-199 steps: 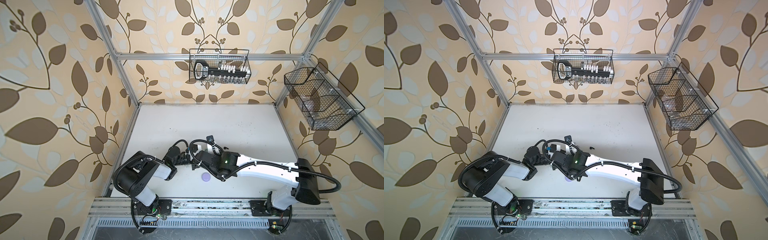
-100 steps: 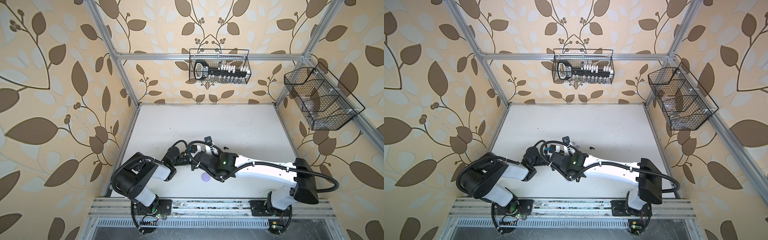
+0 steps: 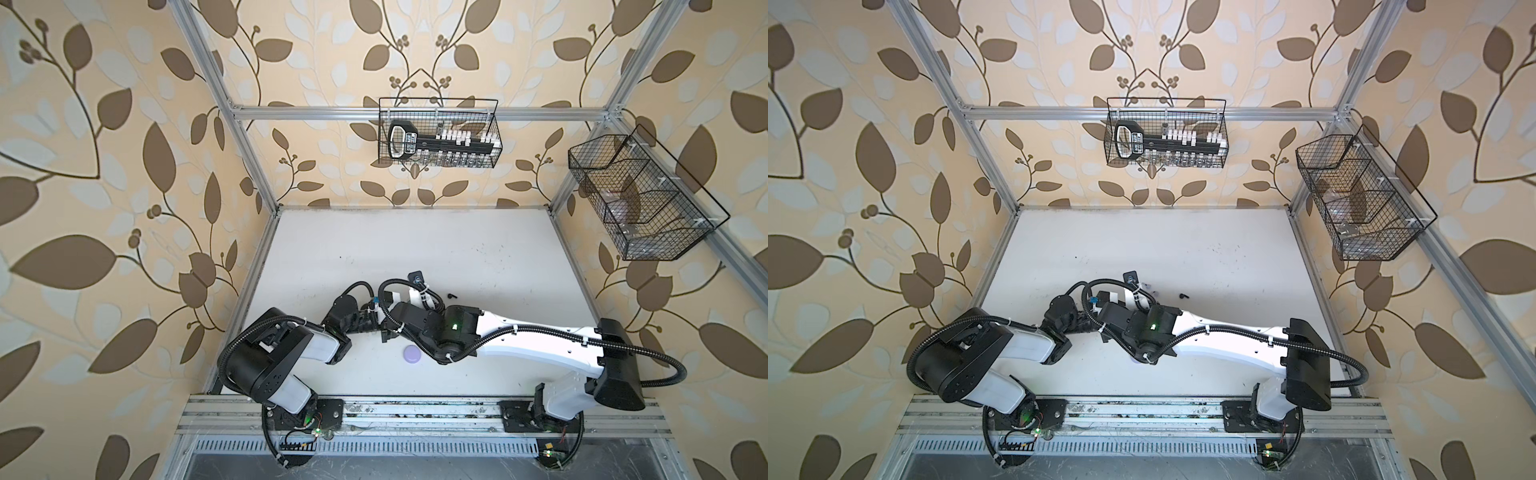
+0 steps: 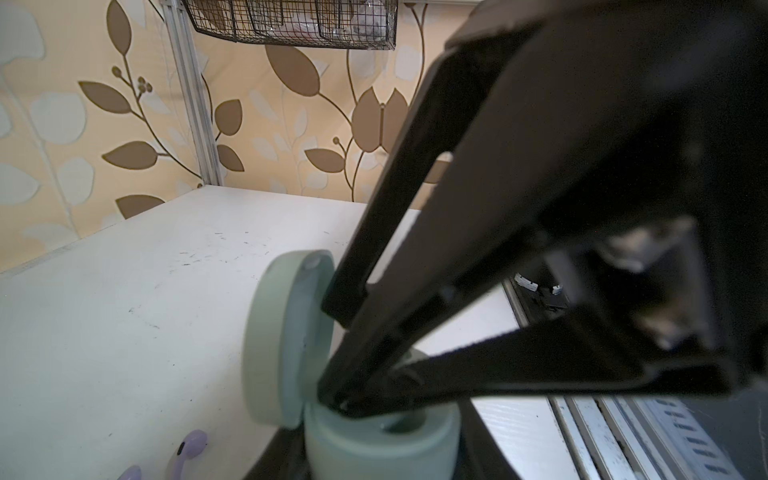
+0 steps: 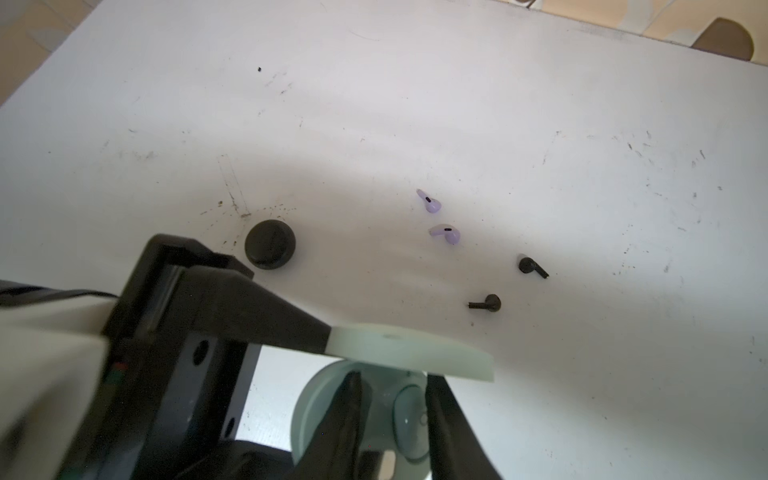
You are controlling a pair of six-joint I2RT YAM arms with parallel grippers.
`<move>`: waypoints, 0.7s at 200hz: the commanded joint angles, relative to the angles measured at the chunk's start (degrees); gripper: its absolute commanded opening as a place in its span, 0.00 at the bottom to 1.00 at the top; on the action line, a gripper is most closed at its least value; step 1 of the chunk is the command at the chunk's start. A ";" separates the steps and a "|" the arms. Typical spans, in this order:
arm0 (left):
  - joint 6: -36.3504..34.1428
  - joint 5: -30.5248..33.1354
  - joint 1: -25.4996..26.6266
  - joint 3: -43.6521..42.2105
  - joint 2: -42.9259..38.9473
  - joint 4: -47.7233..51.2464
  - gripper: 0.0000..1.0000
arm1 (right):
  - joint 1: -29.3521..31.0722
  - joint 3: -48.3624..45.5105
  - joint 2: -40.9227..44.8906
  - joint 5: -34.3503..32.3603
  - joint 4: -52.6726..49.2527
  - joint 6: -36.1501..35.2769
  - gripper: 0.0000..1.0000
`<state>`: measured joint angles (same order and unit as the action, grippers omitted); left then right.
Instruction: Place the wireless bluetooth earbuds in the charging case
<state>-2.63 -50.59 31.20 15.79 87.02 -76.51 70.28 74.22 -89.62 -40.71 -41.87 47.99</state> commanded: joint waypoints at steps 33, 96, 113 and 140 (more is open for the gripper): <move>-1.44 -0.84 0.66 0.11 -1.89 -5.06 0.00 | 0.51 -1.05 2.91 1.08 0.32 1.28 0.30; -2.81 2.33 -0.34 -2.49 -4.22 -5.00 0.00 | 6.04 -2.84 15.16 -3.22 1.25 -0.81 0.47; -0.99 1.77 -2.48 -2.53 -5.93 -5.01 0.00 | 6.70 -6.96 19.59 -3.23 3.65 -1.07 0.50; 2.68 3.28 -6.64 -2.84 -6.86 -4.98 0.00 | 6.57 -14.75 26.79 -4.81 7.93 0.27 0.57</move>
<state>-3.01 -48.93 27.64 13.39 82.56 -76.99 76.77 65.43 -66.72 -42.52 -37.06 46.94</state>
